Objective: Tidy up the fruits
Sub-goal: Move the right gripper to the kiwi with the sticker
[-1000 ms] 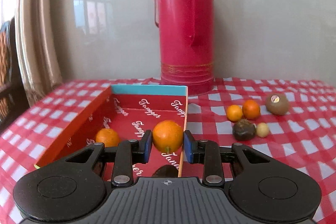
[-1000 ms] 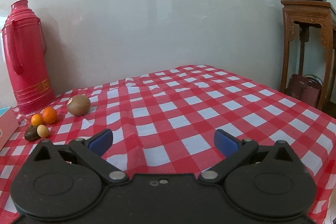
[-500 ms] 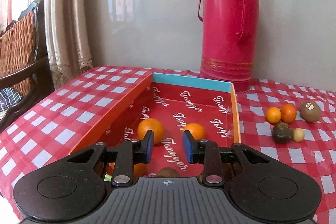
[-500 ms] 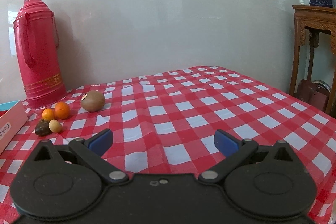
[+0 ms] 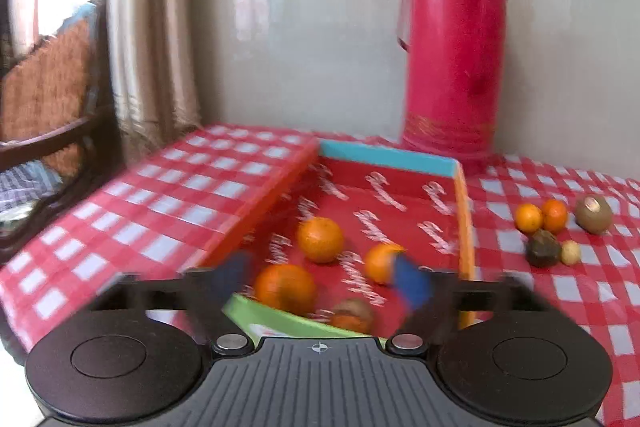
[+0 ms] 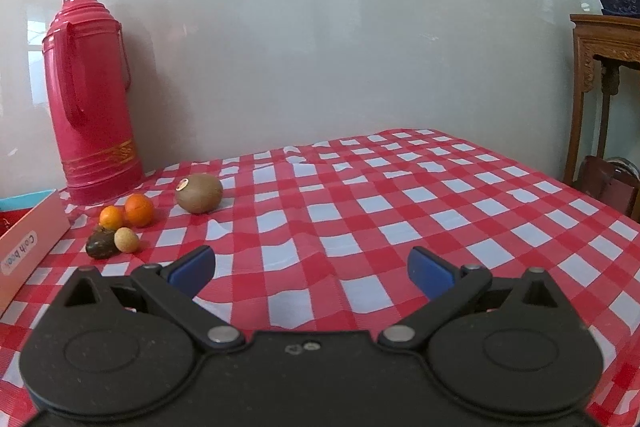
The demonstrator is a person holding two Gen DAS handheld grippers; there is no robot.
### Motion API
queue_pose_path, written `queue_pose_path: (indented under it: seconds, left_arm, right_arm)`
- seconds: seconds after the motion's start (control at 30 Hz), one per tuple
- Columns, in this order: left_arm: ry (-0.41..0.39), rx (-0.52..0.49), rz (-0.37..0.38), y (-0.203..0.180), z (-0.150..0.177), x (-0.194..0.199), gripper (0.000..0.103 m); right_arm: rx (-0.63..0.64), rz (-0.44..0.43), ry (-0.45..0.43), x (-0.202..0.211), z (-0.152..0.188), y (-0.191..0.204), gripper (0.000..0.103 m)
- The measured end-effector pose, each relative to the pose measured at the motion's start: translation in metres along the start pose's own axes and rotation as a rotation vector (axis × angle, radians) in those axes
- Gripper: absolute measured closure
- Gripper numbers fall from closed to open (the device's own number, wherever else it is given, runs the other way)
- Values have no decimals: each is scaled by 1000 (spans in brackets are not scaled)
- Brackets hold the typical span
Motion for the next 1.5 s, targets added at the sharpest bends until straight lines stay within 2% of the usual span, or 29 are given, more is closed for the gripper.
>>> queue_pose_path:
  seconds: [0.1,0.23,0.43,0.5,0.6,0.7,1.0,1.1,1.27,1.4,1.47,1.5]
  left_arm:
    - [-33,-21,-16,8,1,13,10]
    - [-47,8,-42,25,8,27,0]
    - [-99,38,-94,48,26,44,0]
    - [-110,58,-104,56,27,46,0]
    - [-121,74,-145,67,29,46,0]
    - [-114,96,-169,78,31,43,0]
    - [-120,186,-258,111,38,43,0]
    - [-107,198,-269,118,40,39,0]
    - [-107,190,-272,120,41,37,0]
    - [-107,172,-267,112,39,35,0]
    - [-110,159,-264,106,38,35,0]
    - [-115,149,-263,103,37,34,0]
  right_arm:
    - [3,-26,-3,1,0,7,5]
    - [25,-86,-7,1,0,21,6]
    - [92,-179,-1,2,1,49,11]
    - [107,-204,19,-1,2,58,15]
    - [123,-236,51,-6,2,71,28]
    - [136,-263,87,-14,2,82,35]
    - [204,-303,156,-42,-4,114,60]
    - [184,-298,169,-53,-12,116,60]
    - [144,-230,153,-74,-29,107,58]
    - [139,-194,174,-98,-41,99,57]
    - [138,-183,188,-111,-45,99,53]
    - [137,-175,187,-117,-48,98,47]
Point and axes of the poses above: each gripper's, at about its wrist camera, not at the fingertips, and x roughly against the way its jaws point, y to its left, z to its underside, the point moved 4 cm from there along -x, roughly the way its jaws point, and after that the axes turned 5 degrees about -x, right-handed, at the moved point
